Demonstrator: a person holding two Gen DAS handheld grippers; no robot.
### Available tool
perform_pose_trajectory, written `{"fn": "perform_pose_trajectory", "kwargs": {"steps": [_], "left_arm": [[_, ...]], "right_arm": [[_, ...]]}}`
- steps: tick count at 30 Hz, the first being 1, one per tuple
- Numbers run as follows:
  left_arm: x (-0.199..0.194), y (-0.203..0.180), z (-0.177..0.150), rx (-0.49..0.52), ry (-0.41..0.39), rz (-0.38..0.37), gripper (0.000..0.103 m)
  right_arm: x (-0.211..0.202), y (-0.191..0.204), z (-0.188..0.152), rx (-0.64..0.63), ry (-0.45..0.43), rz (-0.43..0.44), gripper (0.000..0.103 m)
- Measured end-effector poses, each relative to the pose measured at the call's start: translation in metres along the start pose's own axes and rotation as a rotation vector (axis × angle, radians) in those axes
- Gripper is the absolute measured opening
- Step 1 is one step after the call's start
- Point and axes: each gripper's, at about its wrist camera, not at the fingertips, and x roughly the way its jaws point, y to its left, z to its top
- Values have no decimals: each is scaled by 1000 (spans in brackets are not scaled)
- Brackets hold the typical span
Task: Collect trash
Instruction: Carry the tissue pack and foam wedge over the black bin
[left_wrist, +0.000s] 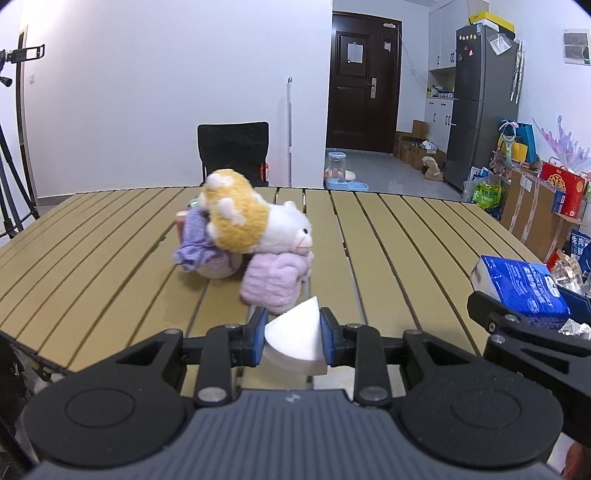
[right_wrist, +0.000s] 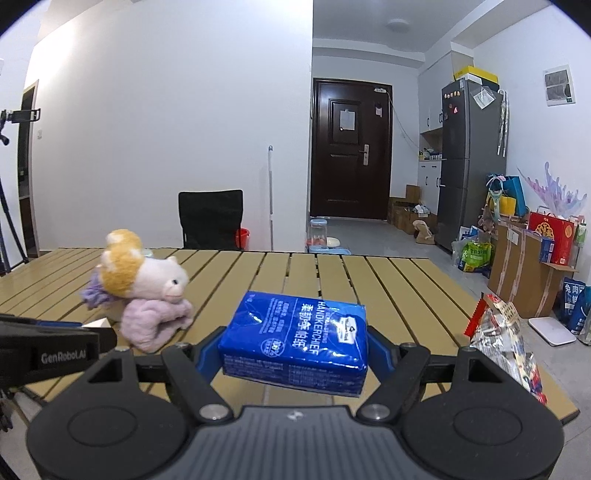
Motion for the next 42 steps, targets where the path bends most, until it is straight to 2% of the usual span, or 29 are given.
{"fn": "perform_pose_trajectory", "kwargs": {"steps": [13,27,42], "left_arm": [[-54,41,-33,4,2,4,30],[-87,81,-83,8,66,3,30],[-72,117,-146,19,201,25,30]], "right_arm": [[-64,39,-32,-18,10,25,76],[-102,74,-83,-24,126,62,76],[-99,96,-144,-106,303,53,76]]}}
